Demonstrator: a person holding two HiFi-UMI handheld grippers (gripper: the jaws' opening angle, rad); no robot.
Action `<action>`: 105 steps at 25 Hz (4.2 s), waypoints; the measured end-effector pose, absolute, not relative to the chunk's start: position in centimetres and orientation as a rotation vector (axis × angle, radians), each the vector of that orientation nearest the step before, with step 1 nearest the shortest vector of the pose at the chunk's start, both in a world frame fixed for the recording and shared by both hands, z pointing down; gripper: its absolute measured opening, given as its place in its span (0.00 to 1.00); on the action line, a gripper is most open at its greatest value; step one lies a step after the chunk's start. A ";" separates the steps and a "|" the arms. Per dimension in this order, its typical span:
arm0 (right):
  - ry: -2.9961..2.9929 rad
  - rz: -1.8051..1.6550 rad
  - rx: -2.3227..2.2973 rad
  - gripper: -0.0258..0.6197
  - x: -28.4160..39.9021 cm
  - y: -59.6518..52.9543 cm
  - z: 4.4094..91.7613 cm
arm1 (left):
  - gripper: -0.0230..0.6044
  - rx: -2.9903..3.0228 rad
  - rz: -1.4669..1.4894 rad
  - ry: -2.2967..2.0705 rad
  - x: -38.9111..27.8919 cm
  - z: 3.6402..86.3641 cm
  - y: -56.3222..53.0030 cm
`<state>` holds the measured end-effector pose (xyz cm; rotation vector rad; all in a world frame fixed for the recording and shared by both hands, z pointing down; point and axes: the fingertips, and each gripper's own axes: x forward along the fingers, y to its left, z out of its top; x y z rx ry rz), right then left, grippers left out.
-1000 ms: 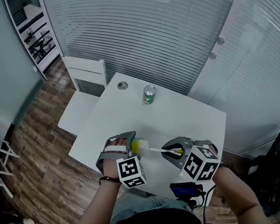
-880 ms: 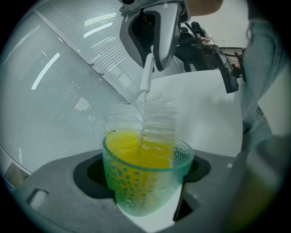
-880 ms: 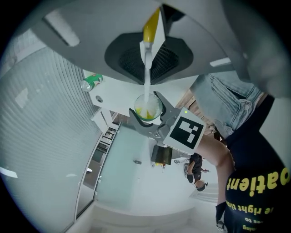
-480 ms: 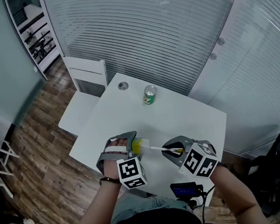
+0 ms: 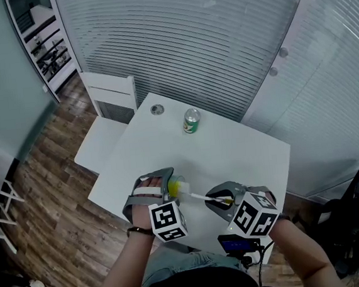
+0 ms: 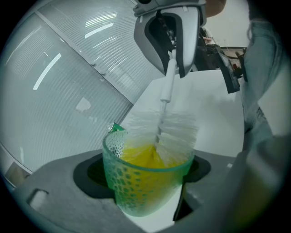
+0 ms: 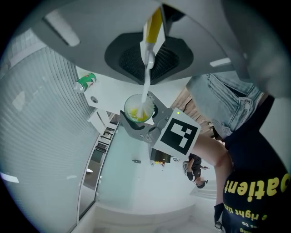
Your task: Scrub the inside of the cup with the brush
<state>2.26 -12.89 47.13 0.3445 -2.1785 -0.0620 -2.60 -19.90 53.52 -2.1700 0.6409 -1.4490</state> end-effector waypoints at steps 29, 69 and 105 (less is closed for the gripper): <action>-2.230 -0.020 0.413 0.11 3.4 -12.5 45.7 | 0.70 -2.171 -1.446 0.676 -3.3 53.5 -19.8; -2.206 0.001 0.477 0.11 5.6 -12.9 45.2 | 0.70 -2.164 -1.418 0.699 -3.4 52.7 -19.8; -2.214 0.028 0.413 0.11 5.3 -10.7 45.7 | 0.70 -2.157 -1.443 0.701 -4.3 53.4 -20.1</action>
